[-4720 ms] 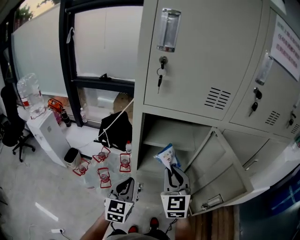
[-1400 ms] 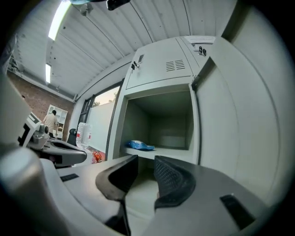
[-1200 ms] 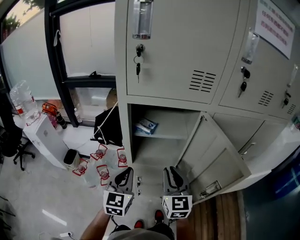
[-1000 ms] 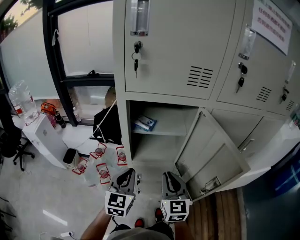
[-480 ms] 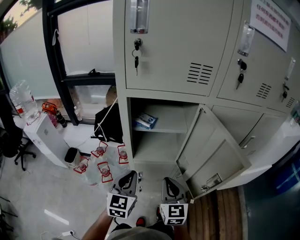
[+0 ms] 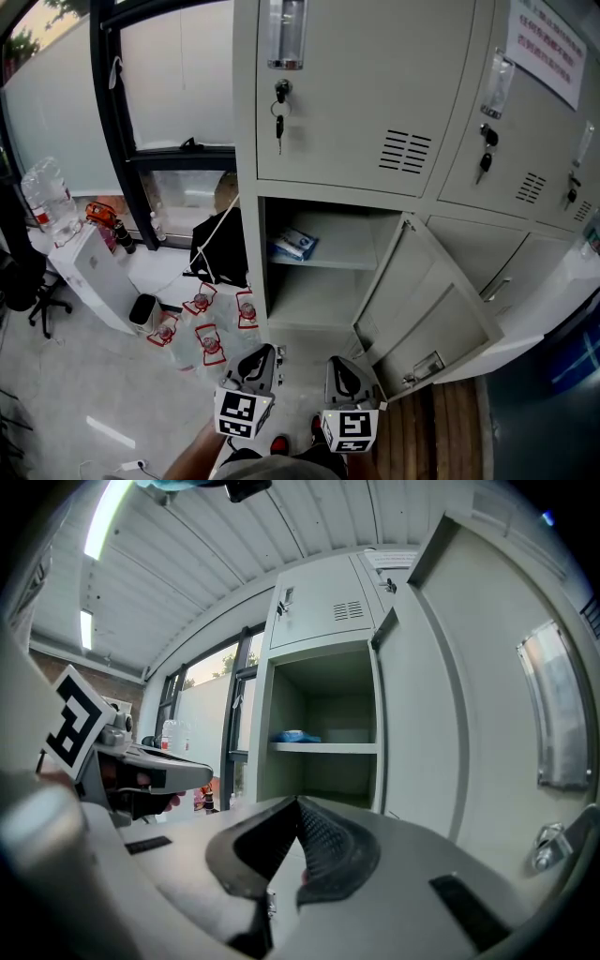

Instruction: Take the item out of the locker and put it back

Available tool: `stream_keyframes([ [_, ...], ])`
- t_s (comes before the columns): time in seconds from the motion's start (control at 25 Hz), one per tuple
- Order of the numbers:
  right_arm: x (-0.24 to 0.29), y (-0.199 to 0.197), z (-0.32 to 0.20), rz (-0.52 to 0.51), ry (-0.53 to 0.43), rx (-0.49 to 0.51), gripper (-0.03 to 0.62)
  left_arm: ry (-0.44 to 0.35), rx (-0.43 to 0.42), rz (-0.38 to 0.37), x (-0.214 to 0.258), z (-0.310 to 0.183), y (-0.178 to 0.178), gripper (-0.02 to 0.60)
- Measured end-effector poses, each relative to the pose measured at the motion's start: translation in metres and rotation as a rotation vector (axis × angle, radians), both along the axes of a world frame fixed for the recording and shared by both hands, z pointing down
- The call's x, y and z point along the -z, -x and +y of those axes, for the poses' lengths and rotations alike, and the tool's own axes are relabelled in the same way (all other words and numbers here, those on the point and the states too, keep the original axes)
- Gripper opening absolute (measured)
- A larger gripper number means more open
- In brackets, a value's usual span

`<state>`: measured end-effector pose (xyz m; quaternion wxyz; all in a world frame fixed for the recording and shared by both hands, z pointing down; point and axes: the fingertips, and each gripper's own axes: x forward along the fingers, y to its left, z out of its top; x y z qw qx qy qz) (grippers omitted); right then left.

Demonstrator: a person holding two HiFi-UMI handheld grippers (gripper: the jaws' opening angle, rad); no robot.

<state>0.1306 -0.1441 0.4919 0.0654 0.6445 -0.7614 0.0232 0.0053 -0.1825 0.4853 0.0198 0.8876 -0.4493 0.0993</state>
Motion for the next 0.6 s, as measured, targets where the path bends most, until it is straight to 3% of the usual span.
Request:
stream_keyframes([
  [0.6, 0.0050, 0.0009, -0.0045, 0.009, -0.011, 0.009, 0.018, -0.001, 0.002, 0.001, 0.0010, -0.0014, 0.0005, 0.023],
])
